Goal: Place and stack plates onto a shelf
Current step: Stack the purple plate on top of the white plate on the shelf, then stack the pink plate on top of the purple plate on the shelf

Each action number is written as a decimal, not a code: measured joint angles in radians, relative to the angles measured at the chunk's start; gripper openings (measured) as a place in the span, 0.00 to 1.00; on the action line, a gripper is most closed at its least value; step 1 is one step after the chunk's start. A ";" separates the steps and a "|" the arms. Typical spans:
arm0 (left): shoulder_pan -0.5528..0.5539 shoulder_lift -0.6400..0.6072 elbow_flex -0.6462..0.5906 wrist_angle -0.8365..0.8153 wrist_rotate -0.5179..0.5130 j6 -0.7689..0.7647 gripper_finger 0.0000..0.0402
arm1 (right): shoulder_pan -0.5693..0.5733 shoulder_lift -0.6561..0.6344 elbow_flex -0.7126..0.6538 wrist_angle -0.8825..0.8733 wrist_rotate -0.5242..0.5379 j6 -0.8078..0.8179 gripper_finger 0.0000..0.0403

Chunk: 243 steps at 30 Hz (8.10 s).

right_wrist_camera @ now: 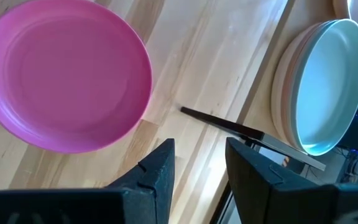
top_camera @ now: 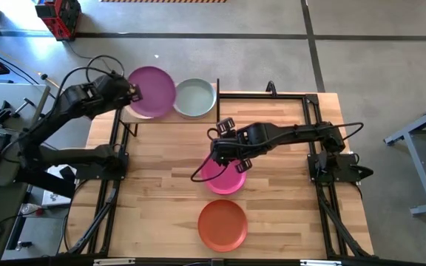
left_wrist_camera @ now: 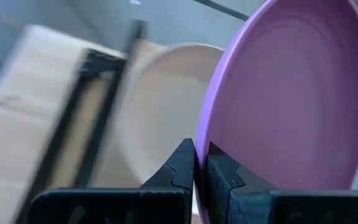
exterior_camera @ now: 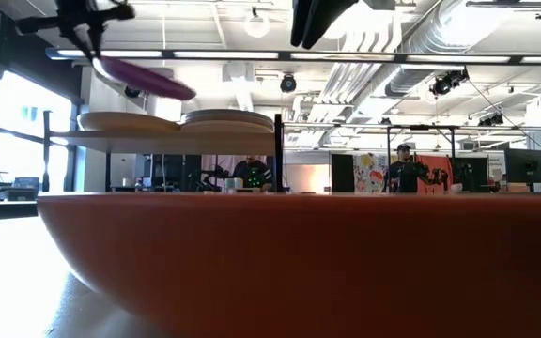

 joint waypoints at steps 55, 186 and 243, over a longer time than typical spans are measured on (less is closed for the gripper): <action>0.309 0.151 -0.003 -0.057 0.272 0.186 0.18 | 0.000 0.000 0.000 -0.027 -0.044 0.000 0.29; -0.631 0.851 -0.005 0.548 0.521 0.078 0.18 | 0.348 -0.032 -0.073 -0.203 -0.121 1.221 0.29; -0.622 1.006 0.000 0.644 0.582 0.158 0.02 | 0.367 -0.032 -0.073 -0.203 -0.134 1.221 0.29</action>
